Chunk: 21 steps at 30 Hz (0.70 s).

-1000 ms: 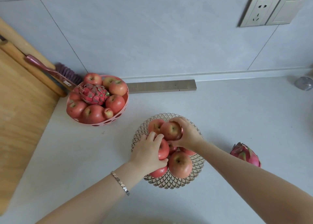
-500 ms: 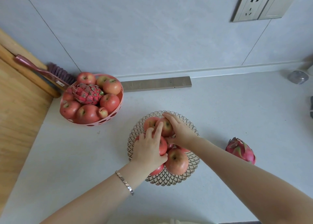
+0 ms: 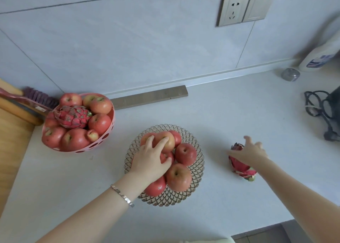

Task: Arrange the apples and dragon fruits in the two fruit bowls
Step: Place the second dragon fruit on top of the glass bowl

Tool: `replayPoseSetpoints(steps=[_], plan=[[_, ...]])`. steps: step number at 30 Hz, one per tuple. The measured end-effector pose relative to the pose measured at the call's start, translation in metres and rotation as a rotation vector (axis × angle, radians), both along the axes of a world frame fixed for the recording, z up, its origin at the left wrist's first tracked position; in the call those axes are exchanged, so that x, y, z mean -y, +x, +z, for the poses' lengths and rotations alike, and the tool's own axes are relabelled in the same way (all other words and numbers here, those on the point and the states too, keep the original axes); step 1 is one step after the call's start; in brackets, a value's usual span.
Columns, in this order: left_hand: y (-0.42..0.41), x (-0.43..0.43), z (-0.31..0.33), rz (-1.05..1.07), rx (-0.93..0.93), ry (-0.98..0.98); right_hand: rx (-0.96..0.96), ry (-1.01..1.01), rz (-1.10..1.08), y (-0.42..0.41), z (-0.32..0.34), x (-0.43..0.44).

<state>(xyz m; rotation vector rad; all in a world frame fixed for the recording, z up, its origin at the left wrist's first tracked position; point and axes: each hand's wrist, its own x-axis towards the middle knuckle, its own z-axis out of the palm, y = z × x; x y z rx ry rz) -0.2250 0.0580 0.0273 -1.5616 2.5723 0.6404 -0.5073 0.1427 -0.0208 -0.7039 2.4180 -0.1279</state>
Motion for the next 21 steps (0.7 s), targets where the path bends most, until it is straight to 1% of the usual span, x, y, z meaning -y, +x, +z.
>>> replayPoseSetpoints(steps=[1, 3, 5, 6, 8, 10, 12, 14, 17, 19, 21], plan=[[-0.001, 0.003, -0.001, 0.008, -0.043, -0.003, 0.047, 0.007, -0.006, 0.002, -0.008, -0.007], [-0.002, 0.009, -0.003, 0.000, -0.090, 0.026, 0.047, -0.056, -0.030, 0.004, -0.017, -0.017], [-0.004, 0.012, -0.004, -0.035, -0.066, 0.094, 0.048, -0.125, -0.079, 0.004, -0.016, -0.020], [-0.004, 0.014, -0.003, -0.083, -0.023, 0.125, 0.072, -0.154, -0.112, 0.003, -0.014, -0.019], [-0.002, 0.017, -0.001, -0.257, 0.107, 0.128, 0.148, -0.240, -0.185, 0.001, -0.008, -0.017], [0.004, 0.022, 0.004, -0.447, 0.239, 0.086, 0.260, -0.343, -0.222, 0.006, 0.007, -0.013], [0.008, 0.029, 0.006, -0.551, 0.338, 0.064, 0.416, -0.437, -0.233, 0.020, 0.029, -0.008], [0.008, 0.035, 0.007, -0.620, 0.415, 0.050, 0.597, -0.488, -0.243, 0.043, 0.050, -0.002], [0.004, 0.040, 0.011, -0.674, 0.506, 0.043, 0.830, -0.495, -0.231, 0.084, 0.066, 0.009], [0.001, 0.037, 0.013, -0.663, 0.510, 0.049, 0.896, -0.505, -0.239, 0.112, 0.066, 0.019], [-0.001, 0.031, 0.012, -0.636, 0.488, 0.054, 0.876, -0.543, -0.275, 0.133, 0.060, 0.027]])
